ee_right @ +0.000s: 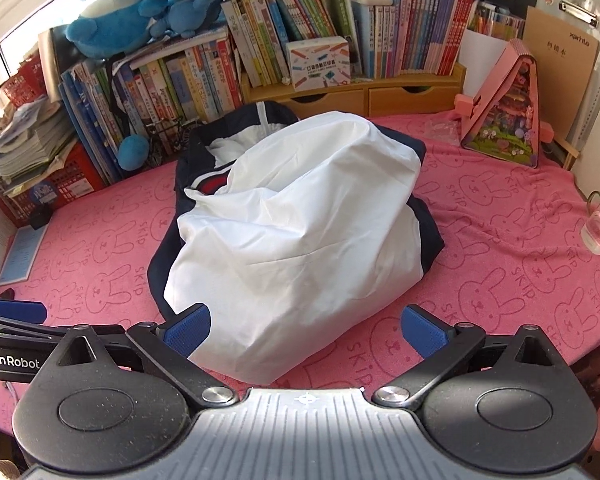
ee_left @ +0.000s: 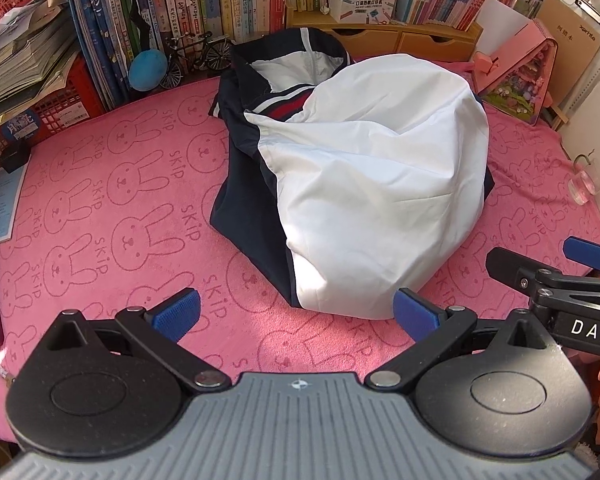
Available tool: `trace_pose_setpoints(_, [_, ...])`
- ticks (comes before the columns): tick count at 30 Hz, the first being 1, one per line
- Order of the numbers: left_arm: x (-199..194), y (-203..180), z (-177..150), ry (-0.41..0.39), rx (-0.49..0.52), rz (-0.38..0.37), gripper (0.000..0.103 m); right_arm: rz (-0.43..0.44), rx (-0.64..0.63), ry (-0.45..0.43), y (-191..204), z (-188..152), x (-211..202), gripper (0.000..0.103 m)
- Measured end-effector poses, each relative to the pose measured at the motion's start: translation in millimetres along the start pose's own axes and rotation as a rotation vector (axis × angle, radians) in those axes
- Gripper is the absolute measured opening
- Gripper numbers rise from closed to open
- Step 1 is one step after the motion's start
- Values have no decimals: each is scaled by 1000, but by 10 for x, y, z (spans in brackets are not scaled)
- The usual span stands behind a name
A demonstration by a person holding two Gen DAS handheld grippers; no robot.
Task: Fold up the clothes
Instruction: 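Approach the crumpled navy-and-white jacket with both grippers open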
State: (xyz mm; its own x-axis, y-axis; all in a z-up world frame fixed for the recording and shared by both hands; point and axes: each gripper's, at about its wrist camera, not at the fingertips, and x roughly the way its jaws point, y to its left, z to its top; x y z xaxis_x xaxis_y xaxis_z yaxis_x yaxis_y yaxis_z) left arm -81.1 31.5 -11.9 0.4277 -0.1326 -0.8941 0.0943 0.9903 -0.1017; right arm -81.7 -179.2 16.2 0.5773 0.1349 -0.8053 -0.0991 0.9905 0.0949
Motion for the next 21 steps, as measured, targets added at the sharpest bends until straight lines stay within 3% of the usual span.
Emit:
trace_pose_setpoints(4, [10,-9,-2,7,15,-12,103,13,5,-27,-49,6,-40,103])
trace_pose_setpoints(10, [69,-59,57,14,-1,-5,103,20,6,-31,-174,364,110,103])
trace_pose_setpoints(21, [239,-245,244,53,-92,35,103,-21,-289,-119,-122,1262,555,103])
